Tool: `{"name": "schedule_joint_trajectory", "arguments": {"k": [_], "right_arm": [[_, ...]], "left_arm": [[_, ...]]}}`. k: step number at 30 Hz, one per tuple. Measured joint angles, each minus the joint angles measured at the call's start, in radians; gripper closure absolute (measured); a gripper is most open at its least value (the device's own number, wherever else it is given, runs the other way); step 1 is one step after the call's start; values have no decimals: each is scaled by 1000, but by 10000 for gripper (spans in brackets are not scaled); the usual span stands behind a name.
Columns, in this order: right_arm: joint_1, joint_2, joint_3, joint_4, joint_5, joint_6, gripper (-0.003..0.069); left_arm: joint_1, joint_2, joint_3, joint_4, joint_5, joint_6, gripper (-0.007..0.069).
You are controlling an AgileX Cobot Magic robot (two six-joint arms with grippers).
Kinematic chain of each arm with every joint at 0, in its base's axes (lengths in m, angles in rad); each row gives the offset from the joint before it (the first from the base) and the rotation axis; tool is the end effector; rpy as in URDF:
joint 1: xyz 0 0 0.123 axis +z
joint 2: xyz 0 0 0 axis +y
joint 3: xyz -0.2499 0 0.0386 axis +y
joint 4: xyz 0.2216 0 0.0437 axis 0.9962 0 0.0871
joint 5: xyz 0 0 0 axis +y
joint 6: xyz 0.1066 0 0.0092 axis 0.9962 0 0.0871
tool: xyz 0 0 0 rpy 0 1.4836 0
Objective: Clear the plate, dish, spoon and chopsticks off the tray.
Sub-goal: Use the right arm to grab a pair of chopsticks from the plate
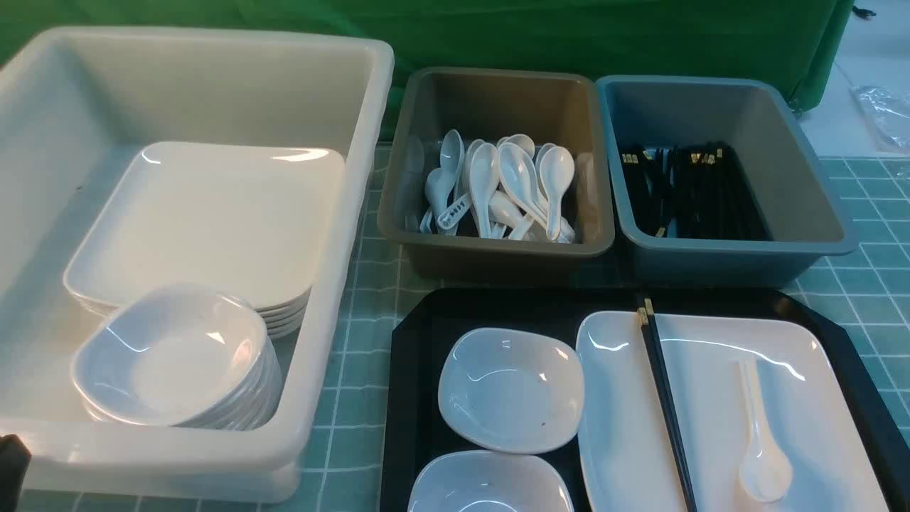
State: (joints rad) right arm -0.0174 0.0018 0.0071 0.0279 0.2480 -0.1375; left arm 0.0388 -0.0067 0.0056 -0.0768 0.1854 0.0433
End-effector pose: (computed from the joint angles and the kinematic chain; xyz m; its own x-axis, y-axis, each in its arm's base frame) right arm 0.0776 -0.0006 0.1856 -0.1689 -0.1073 -0.9798 -0.0080 0.9942 -0.1075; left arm 0.0779 0.0015 0.1934 -0.0955 -0.0359 -0.9948 -0.0278 0.9991 -0.0334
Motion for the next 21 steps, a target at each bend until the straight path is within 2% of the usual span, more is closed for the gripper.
{"name": "schedule_joint_trajectory", "arguments": {"k": [9,11,16,21], "right_arm": [[0,0,0,0,0,0,417],[0,0,0,0,0,0,417],[0,0,0,0,0,0,417],[0,0,0,0,0,0,417]], "left_arm": [[0,0,0,5,0,1,608],[0,0,0,39,-1,3,608],[0,0,0,254,-1,13,608],[0,0,0,295,-2,16,608]]}}
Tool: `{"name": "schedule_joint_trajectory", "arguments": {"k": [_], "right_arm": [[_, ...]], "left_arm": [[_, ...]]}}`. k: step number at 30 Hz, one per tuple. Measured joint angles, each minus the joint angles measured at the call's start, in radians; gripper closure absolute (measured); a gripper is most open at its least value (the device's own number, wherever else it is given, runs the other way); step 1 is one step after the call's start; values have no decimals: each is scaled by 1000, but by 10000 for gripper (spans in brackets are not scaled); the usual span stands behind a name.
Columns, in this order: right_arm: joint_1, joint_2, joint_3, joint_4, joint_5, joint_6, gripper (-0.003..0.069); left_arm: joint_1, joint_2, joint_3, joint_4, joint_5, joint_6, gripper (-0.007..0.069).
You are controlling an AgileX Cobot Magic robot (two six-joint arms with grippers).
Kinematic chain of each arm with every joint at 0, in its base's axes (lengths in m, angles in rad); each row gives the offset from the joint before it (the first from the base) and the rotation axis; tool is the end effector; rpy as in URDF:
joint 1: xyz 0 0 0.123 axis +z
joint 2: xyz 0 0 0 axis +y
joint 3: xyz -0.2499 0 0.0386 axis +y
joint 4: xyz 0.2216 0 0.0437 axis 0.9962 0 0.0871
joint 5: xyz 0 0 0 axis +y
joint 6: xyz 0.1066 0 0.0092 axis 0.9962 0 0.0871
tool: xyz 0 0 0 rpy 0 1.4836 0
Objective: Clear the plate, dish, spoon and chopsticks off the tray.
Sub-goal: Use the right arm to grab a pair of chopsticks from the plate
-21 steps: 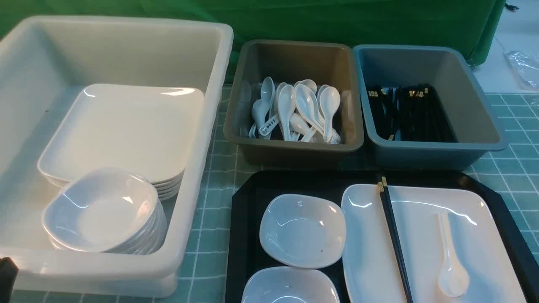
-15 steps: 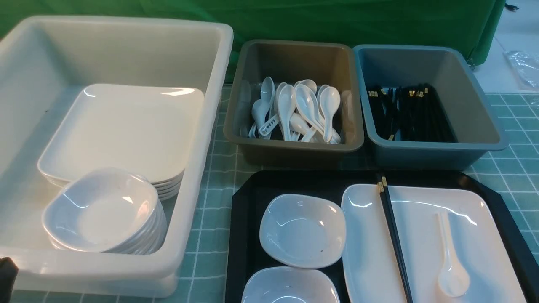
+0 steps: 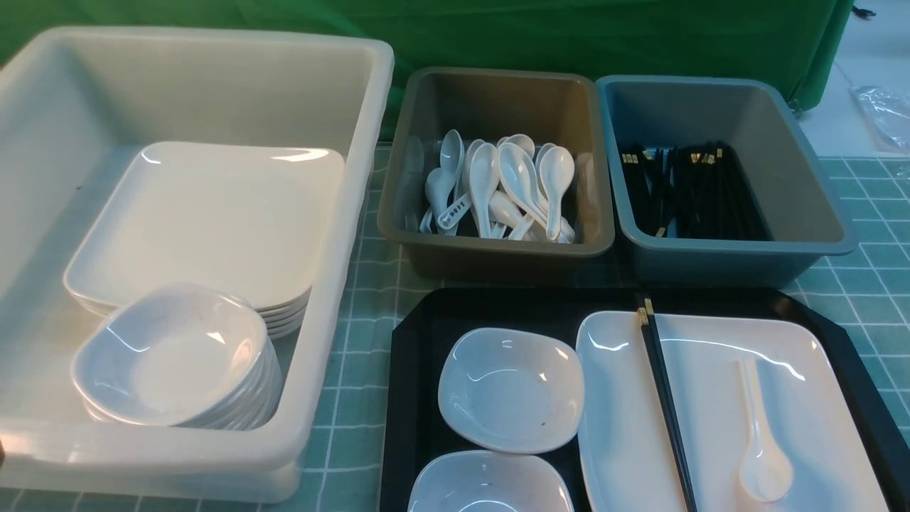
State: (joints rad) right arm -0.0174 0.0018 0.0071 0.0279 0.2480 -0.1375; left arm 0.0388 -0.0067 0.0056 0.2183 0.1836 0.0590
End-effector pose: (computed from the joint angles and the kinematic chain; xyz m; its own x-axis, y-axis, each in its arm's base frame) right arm 0.0776 -0.0006 0.1856 -0.1689 -0.1073 -0.9798 -0.0080 0.9942 -0.1075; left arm 0.0776 0.0073 0.1940 -0.1086 0.2661 -0.9578 -0.0506 0.9608 0.2727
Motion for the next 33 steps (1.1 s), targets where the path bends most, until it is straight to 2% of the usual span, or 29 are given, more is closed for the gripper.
{"name": "schedule_joint_trajectory", "arguments": {"k": [10,14,16,17,18,19,20,21,23,26,29,33], "right_arm": [[0,0,0,0,-21,0,417],[0,0,0,0,-58,1,417],[0,0,0,13,-101,40,417],[0,0,0,18,-105,53,417],[0,0,0,46,-155,137,417],[0,0,0,58,-171,196,417],[0,0,0,58,-176,196,417],[1,0,0,81,-225,352,417],[1,0,0,91,-277,534,417],[1,0,0,97,-311,700,417],[1,0,0,98,-319,735,417],[1,0,0,98,-352,694,417]], "left_arm": [[0,0,0,-16,-19,3,608],[0,0,1,-231,-136,-59,608],[0,0,1,-420,-244,-118,608],[0,0,1,-435,-252,-123,608],[0,0,1,-536,-315,-158,608],[0,0,1,-565,-338,-166,608],[0,0,1,-570,-348,-167,608],[0,0,1,-596,-377,-172,608],[0,0,1,-601,-408,-178,608],[0,0,1,-602,-443,-230,608],[0,1,1,-603,-520,-336,608],[0,1,-13,-556,-622,-525,608]]}}
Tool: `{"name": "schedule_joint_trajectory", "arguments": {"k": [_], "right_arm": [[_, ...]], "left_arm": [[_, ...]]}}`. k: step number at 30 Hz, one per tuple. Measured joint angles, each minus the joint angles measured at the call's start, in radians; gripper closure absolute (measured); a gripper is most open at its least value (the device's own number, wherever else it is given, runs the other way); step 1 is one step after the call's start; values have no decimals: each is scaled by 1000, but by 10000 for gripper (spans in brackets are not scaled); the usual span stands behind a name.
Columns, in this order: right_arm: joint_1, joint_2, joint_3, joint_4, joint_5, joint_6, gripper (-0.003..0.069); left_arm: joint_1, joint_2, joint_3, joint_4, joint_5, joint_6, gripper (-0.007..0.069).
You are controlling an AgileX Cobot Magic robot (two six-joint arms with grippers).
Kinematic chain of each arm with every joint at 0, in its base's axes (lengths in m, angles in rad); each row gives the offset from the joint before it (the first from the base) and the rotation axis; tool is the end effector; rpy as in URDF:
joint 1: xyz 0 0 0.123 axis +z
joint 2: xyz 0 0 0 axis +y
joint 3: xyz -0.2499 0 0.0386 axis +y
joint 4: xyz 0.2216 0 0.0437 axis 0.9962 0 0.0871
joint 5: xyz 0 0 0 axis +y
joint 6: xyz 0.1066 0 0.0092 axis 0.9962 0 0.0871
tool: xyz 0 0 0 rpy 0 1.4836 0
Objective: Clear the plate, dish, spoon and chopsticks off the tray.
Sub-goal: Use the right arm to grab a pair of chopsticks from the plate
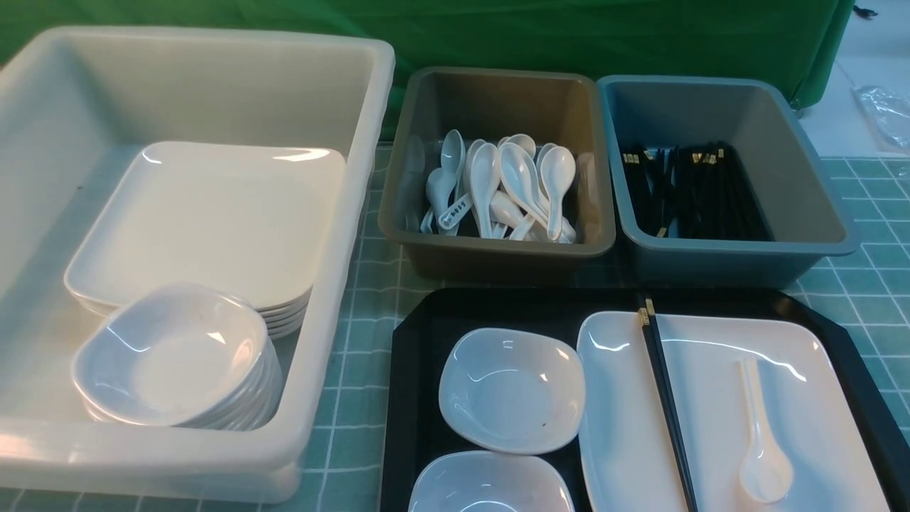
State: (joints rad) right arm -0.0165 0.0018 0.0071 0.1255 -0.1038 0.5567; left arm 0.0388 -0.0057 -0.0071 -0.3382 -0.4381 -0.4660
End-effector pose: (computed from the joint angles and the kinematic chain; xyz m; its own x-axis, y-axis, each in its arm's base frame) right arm 0.0774 -0.0026 0.2229 0.1584 0.6274 -0.7624 -0.0909 0.7781 0.6215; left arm 0.0625 0.0175 0.2589 0.4649 -0.6748 -0.5732 0.2299 0.7172 -0.6578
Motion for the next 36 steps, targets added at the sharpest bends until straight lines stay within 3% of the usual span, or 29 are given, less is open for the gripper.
{"name": "schedule_joint_trajectory", "arguments": {"k": [4,5,8,10,11,15,18,24,29,32,33,34,36], "right_arm": [[2,-1,-14,-2,-72,15,421],[11,-1,-70,-11,-48,-2,448],[36,59,-245,-34,110,-101,557],[61,154,-418,-41,300,-212,616],[66,179,-448,-42,336,-232,620],[114,478,-725,-42,710,-400,632],[145,687,-851,-43,879,-497,622],[272,1070,-939,-53,888,-596,525],[349,1243,-940,-55,788,-600,405],[391,1380,-941,-55,688,-600,267],[393,1398,-940,-55,676,-600,250],[407,1484,-949,-56,633,-600,179],[411,1566,-969,-57,611,-600,141]], "left_arm": [[0,-1,-130,129,60,-85,608],[0,12,-222,221,157,-113,608],[0,90,-438,332,457,-123,608],[0,174,-553,345,656,-53,608],[0,206,-576,343,700,-28,608],[0,463,-767,269,1147,260,608],[0,649,-803,197,1342,395,608],[0,865,-785,48,1444,596,608],[0,874,-781,30,1444,642,608],[0,873,-781,30,1448,654,608],[0,873,-780,29,1448,655,608],[0,873,-778,30,1451,663,608],[0,873,-776,30,1453,674,608]]}}
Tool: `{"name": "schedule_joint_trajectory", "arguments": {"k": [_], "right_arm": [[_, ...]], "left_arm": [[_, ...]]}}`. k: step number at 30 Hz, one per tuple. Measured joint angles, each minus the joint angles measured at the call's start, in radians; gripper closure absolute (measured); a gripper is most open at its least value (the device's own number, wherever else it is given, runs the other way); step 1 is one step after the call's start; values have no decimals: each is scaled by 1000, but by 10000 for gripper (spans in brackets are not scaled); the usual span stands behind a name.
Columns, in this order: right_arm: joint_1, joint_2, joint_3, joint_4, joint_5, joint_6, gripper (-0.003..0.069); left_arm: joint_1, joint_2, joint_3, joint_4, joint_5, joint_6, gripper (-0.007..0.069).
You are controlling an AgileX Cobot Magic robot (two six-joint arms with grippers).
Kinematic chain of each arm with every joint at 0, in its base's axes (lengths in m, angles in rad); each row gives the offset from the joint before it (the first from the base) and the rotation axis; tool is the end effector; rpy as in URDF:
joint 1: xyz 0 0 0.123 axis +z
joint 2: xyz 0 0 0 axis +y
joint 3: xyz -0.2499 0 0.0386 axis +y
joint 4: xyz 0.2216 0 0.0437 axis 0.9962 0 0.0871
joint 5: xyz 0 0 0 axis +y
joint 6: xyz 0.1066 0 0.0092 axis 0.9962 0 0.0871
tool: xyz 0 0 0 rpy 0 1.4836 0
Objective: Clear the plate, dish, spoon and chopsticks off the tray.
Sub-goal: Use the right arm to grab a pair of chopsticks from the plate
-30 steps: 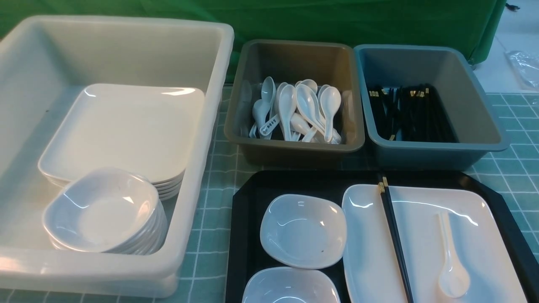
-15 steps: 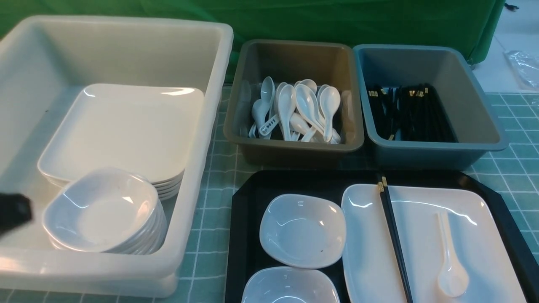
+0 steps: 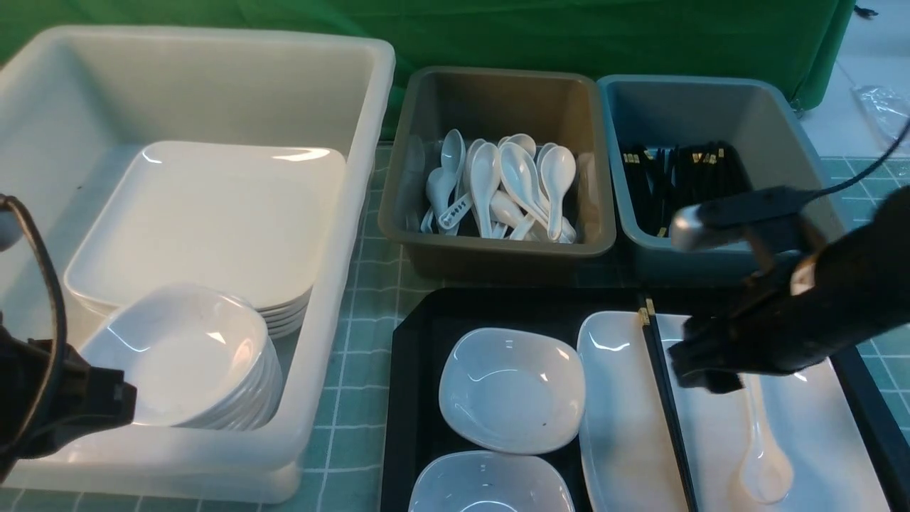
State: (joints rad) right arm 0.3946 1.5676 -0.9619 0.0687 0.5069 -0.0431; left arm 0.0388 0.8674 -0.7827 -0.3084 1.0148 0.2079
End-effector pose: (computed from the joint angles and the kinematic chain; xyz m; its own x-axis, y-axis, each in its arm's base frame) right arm 0.2759 0.1188 0.1914 -0.7954 -0.3129 -0.5191 -0.3868 0.9214 0.0373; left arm 0.1498 -0.0218 0.2768 -0.8306 0.0077 -0.5568 0.1382 0.9715 -0.1928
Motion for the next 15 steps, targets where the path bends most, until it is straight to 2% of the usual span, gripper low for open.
{"name": "schedule_joint_trajectory", "arguments": {"k": [9,11,13,14,15], "right_arm": [[2,231,-88,-1,-42,0,134],[2,253,-102,-8,-42,-3,216],[2,258,-108,-14,-40,-16,426],[2,256,-108,-11,-32,-23,496],[2,251,-108,-11,-19,-26,526]], "left_arm": [[0,0,0,0,1,7,608],[0,0,0,0,1,9,608],[0,0,0,0,2,9,608],[0,0,0,0,2,9,608],[0,0,0,0,2,9,608]]}}
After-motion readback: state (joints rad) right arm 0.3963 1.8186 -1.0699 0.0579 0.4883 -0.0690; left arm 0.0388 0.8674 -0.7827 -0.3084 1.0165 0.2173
